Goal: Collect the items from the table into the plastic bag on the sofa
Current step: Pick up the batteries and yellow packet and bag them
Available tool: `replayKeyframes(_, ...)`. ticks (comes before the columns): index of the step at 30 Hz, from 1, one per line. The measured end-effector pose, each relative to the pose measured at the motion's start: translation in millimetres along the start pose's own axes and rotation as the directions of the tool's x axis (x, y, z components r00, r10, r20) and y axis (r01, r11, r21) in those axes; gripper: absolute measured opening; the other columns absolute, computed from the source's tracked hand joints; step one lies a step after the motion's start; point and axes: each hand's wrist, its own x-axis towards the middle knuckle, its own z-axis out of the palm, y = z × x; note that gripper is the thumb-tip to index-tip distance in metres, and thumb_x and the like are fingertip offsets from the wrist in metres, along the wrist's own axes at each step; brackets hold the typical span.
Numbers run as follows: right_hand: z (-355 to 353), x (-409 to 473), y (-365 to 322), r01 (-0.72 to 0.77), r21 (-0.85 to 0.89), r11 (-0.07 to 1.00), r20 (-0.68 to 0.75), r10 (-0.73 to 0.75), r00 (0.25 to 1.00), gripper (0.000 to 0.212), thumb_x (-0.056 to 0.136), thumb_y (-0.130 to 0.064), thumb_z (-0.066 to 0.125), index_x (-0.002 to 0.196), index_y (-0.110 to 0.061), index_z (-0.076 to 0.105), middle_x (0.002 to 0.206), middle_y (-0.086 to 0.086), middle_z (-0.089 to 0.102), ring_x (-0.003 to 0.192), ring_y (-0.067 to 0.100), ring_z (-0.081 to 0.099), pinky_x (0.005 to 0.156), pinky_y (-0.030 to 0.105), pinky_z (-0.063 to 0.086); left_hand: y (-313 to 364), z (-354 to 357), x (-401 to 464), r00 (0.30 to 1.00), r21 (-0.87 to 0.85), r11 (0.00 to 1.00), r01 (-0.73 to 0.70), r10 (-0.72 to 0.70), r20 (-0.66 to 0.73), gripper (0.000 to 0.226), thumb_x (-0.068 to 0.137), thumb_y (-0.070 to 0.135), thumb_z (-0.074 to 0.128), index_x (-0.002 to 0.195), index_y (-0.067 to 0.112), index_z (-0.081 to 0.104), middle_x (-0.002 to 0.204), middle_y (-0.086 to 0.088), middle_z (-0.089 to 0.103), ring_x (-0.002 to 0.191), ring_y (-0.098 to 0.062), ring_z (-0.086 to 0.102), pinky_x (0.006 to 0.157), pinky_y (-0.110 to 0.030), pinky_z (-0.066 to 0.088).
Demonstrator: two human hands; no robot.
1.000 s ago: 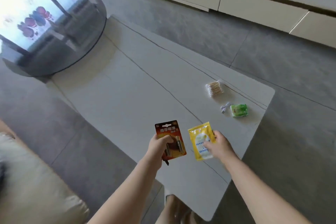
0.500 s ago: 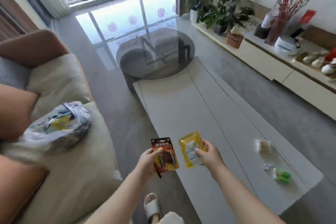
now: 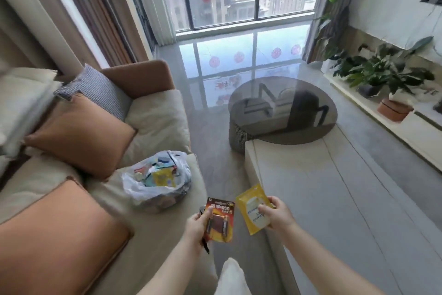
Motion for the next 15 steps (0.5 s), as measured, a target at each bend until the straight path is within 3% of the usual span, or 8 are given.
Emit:
replayKeyframes(7,97.9,57.7,-51.8,0.024,-0.145,0.989,0.175,0.002,0.985,0.012,0.088,-0.004,0.059,0.092,-0.014,0.055,0.081,0.003,0.062,0.076,0.023,0.06,0.068,0.037,0.049,34.5,-77.8,30.0,0.971,-0.152,0.987,-0.051,0.013,-0.238,0.03,0.091,0.017,0.062,0.106,-0.009,0.06,0.089,-0.023,0.069,0.075,-0.031,0.066,0.083,-0.05,0.054)
replayKeyframes(12,159.4,114.8,-75.1,0.037,-0.283,0.958,0.306,0.053,0.951,0.011,0.088,-0.004,0.058,0.096,-0.011,0.055,0.077,0.003,0.061,0.065,0.015,0.059,0.046,0.022,0.046,60.1,-104.8,67.2,0.915,-0.265,0.963,-0.049,-0.064,-0.399,0.045,0.089,0.02,0.065,0.122,-0.007,0.052,0.096,-0.021,0.067,0.072,-0.028,0.065,0.059,-0.032,0.054)
replayKeyframes(15,184.2,143.2,-90.1,0.029,-0.355,0.934,0.339,0.1,0.935,0.012,0.087,-0.004,0.059,0.097,-0.009,0.056,0.077,0.004,0.062,0.066,0.017,0.06,0.05,0.027,0.052,76.0,-110.4,83.8,0.884,-0.325,0.944,-0.063,-0.098,-0.457,0.054,0.088,0.022,0.067,0.129,-0.007,0.047,0.103,-0.022,0.066,0.07,-0.025,0.064,0.052,-0.027,0.051)
